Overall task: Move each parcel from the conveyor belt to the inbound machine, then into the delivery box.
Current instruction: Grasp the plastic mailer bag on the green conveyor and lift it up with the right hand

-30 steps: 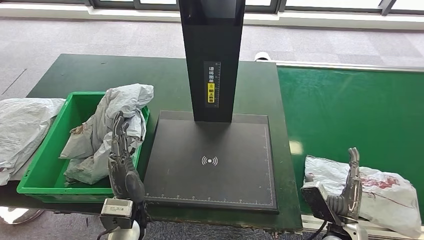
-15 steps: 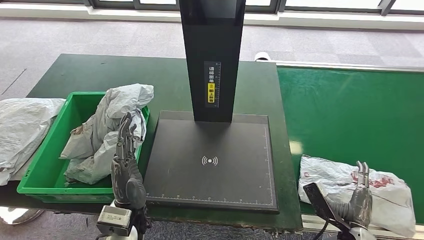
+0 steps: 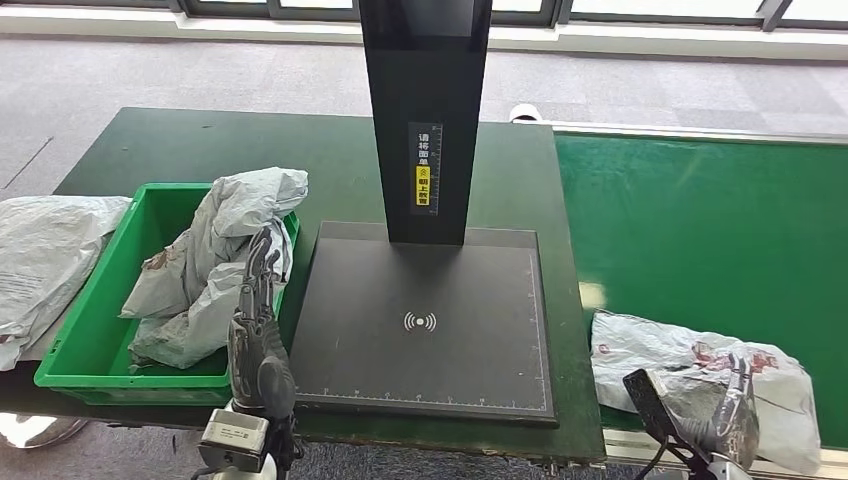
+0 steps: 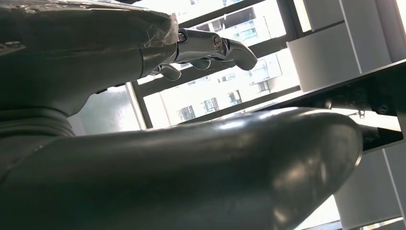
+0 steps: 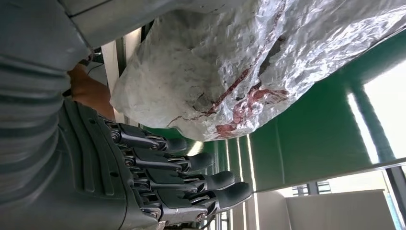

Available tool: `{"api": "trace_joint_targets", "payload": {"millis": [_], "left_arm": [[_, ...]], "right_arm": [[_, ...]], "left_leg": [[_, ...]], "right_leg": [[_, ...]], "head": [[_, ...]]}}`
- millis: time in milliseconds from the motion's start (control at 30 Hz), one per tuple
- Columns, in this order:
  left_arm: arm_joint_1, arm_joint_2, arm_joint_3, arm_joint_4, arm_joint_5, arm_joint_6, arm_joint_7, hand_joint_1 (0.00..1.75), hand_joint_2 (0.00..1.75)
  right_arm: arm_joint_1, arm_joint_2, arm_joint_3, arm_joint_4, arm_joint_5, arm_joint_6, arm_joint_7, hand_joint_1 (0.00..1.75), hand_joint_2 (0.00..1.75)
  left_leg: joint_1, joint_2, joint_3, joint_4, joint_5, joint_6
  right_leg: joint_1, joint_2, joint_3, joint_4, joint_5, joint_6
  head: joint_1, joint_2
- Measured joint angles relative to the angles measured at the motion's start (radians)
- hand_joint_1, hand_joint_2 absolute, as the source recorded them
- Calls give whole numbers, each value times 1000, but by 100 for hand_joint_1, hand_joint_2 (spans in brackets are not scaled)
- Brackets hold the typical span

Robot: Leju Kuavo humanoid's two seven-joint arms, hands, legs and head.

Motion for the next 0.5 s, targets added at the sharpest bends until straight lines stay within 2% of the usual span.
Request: {"api": "trace_joint_targets", "payload": {"millis": [267,500], "left_arm": [[-2,0,0,8,-14,-10,14,0,0],[-2,0,-14,21,-20,4,18,0,0]], "right_arm": [[-58,-35,-51,130,24,0,32,0,175],[-184,-103,-60,403,51,-10,76,0,175]], "left_leg": [[0,0,0,0,0,0],[0,0,0,0,0,0]], "right_leg": [[0,0,0,0,0,0],[0,1,0,0,1,1]], "head": [[0,0],[0,0]]}}
